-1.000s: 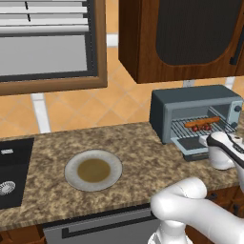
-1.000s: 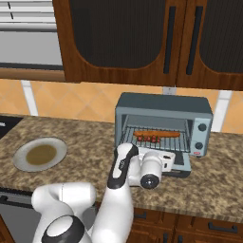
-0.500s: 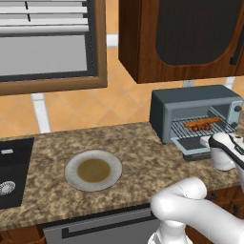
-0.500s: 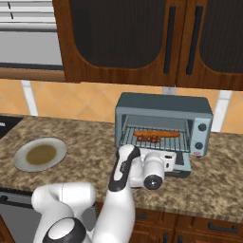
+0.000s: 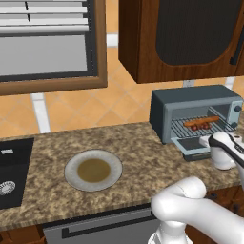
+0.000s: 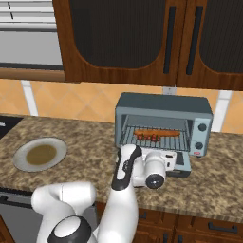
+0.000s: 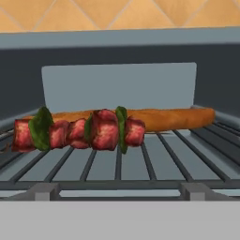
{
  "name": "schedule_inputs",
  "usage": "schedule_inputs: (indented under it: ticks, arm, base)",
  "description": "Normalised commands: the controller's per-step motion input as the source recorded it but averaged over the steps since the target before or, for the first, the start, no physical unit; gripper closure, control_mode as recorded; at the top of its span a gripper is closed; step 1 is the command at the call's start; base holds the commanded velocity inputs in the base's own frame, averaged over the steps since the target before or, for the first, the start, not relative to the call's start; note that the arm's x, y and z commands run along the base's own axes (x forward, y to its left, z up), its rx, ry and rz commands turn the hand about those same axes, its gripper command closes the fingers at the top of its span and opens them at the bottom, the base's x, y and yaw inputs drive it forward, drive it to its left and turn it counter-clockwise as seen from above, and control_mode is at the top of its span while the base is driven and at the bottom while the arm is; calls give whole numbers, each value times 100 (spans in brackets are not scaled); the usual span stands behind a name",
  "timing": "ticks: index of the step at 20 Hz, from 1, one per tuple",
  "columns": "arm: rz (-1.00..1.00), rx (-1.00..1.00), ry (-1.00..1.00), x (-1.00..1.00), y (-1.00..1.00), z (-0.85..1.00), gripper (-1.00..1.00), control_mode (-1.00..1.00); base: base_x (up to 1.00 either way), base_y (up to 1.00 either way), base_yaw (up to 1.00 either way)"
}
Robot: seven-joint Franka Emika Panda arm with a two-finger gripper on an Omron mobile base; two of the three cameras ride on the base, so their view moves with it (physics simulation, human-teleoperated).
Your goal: Pick up the kebab skewer and baguette bread, and place them inside the toaster oven. Close the toaster oven door and start by setting the timer.
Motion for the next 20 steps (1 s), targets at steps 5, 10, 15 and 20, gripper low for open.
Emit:
schedule_inputs:
  ticks: [5,10,15,20]
  arm:
    - [0,0,0,22,2,0,-100,-100]
    - [0,0,0,16,0,0,-100,-100]
    - [0,0,0,22,6,0,-100,-100]
    - [0,0,0,24,11,0,-100,-100]
  base:
    - [0,0,0]
    - [0,0,0]
    - [0,0,0]
    - [0,0,0]
